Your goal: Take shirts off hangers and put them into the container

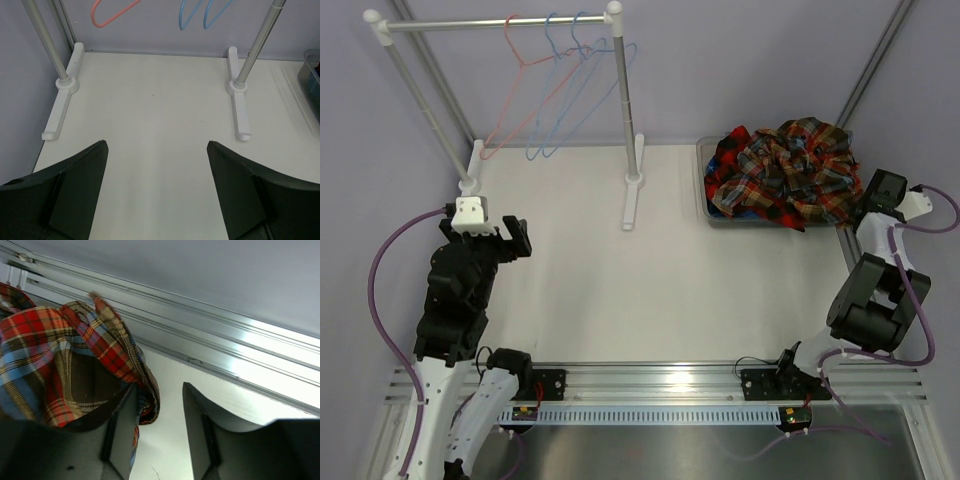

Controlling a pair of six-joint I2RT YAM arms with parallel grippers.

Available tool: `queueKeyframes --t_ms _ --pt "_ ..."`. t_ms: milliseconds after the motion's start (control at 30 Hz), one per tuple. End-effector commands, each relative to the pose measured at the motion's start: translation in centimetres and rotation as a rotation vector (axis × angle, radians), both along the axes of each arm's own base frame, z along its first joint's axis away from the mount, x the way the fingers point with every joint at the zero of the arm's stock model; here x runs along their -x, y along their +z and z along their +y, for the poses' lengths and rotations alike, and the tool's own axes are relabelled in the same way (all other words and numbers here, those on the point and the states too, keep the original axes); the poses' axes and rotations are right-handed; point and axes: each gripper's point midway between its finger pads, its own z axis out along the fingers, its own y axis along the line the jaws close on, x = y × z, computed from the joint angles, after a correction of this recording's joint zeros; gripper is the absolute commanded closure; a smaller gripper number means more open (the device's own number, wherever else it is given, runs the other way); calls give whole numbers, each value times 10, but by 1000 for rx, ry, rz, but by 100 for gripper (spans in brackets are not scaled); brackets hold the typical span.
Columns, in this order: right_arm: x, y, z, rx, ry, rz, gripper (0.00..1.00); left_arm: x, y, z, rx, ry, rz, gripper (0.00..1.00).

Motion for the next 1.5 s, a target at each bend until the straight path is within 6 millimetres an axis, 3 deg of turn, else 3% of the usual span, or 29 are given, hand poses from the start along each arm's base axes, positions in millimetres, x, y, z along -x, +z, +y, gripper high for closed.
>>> queueKeyframes --t_ms 0,100,133,267,333,500,633,733,933,1100,1200,1233,1300,1333,1400,1433,1467 --pt "-19 17 -12 24 -13 -77 53 -6 10 -1 -3 1 -47 14" --pt "-30 21 -14 30 17 -85 64 -6 11 -2 1 -8 -47 14" --pt "-33 25 -15 32 22 -85 75 -7 10 -3 2 -11 -44 14" --pt "-47 43 -7 39 89 -151 99 -7 9 -4 3 -14 -41 15" --pt "-58 56 0 60 141 -185 100 -7 9 -4 2 -14 -42 15" --pt "-88 48 26 -7 268 -204 100 -7 9 -3 1 -11 -41 15" --pt "-121 24 51 -52 363 -115 100 -7 9 -3 0 -11 -42 15" --pt "-133 -2 69 -120 401 -36 100 -6 10 -2 -1 -5 -46 15" --pt "-121 -50 76 -203 393 121 98 -6 10 -2 -1 -5 -47 15" --pt "-106 -72 81 -235 410 206 79 -4 11 -2 3 -9 -53 14" --pt "-107 -32 78 -158 425 129 61 -4 11 -1 3 -1 -55 14" --pt "-106 -2 75 -109 425 80 55 -4 12 -1 3 -3 -56 14" --pt "-102 32 72 -46 437 45 39 -4 14 -1 4 -1 -61 14" --pt "-100 72 71 7 439 -17 36 -4 14 0 3 2 -61 14" --pt "-91 105 69 67 440 -44 30 -4 16 2 -2 10 -64 13" --pt "-83 141 71 112 443 -102 27 -3 18 3 -4 16 -67 13" --pt "-76 155 71 133 442 -121 25 -3 21 3 -4 19 -76 12"
